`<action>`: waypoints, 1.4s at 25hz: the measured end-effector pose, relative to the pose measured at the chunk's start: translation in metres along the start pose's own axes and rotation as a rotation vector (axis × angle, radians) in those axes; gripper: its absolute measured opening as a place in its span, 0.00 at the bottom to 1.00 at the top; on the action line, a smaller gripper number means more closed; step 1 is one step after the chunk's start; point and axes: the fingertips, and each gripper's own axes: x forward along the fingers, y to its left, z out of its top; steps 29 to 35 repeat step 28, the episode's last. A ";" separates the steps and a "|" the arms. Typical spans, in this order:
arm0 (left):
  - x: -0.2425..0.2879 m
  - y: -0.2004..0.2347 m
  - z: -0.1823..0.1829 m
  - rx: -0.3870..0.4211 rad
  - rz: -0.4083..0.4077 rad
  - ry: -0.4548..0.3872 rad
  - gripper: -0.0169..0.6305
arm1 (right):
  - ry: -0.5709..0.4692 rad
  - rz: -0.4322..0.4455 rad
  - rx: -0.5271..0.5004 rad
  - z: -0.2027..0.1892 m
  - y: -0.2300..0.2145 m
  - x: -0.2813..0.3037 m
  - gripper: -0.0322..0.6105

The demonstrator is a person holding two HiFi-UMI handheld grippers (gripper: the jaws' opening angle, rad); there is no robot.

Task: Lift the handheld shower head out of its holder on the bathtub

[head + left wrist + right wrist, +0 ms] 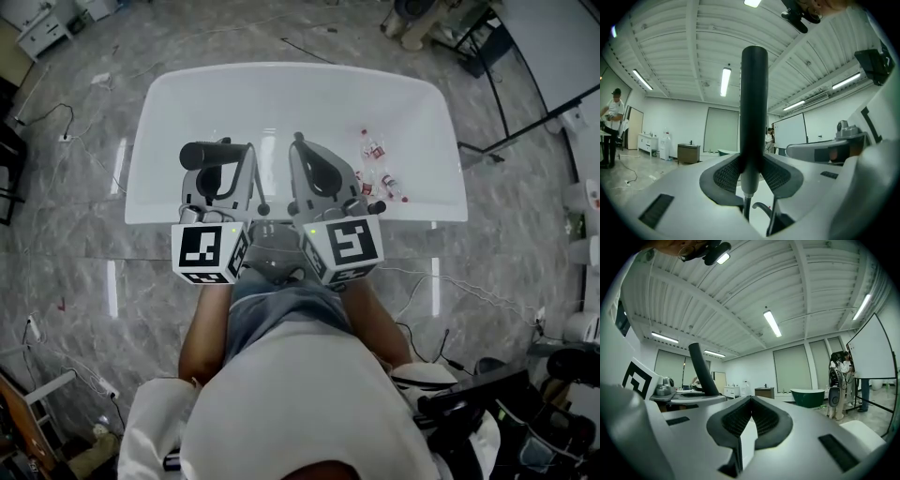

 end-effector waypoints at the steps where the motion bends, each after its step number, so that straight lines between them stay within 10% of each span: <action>1: 0.001 -0.002 0.000 -0.002 -0.002 0.003 0.25 | 0.004 0.000 0.001 0.001 -0.002 -0.001 0.08; 35: 0.001 -0.003 -0.017 0.012 0.008 0.053 0.26 | 0.063 -0.030 0.007 -0.013 -0.016 0.005 0.08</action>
